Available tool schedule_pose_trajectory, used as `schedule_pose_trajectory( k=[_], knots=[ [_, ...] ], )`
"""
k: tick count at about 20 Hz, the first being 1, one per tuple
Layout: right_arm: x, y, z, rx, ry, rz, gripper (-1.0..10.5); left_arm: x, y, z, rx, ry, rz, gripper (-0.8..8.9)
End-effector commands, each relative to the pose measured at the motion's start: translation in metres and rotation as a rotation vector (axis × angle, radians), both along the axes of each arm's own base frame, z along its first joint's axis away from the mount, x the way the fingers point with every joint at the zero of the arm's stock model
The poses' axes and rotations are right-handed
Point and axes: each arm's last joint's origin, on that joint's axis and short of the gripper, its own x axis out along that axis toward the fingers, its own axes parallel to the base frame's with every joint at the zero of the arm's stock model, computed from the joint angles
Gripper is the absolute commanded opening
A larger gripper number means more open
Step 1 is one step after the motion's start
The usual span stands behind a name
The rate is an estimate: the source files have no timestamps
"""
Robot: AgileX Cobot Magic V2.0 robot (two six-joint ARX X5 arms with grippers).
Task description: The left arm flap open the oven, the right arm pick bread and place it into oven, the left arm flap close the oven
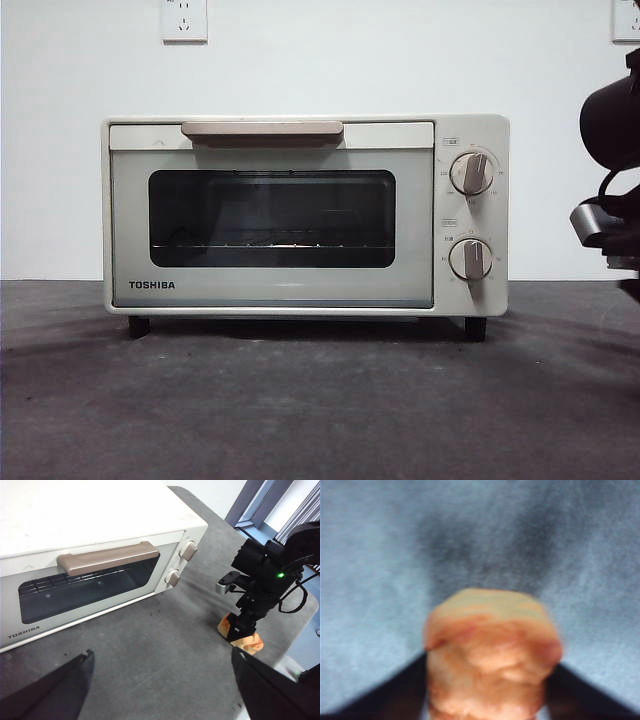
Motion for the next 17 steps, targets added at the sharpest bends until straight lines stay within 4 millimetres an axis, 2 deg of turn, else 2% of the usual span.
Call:
schedule_pose_trajectory(
  k=[1,4,7,12,17],
  knots=[
    [0.002,0.002,0.002,0.004,-0.005,0.004,0.6,0.000,0.000,0.007,-0.002,-0.033,-0.005,4.18],
    [-0.002,0.001,0.018,0.012,-0.033,0.005,0.6,0.009,-0.003,0.004,0.012,-0.018,-0.011,2.33],
    [-0.012,-0.001,0.049,0.053,-0.075,0.019,0.6,0.028,-0.011,0.001,0.018,-0.009,-0.025,0.51],
    [-0.044,-0.009,0.095,0.125,-0.240,0.013,0.6,0.076,-0.032,-0.011,0.101,-0.056,-0.017,0.16],
    [-0.075,-0.017,0.119,0.208,-0.357,0.004,0.6,0.120,-0.062,-0.012,0.226,-0.143,-0.054,0.16]
  ],
)
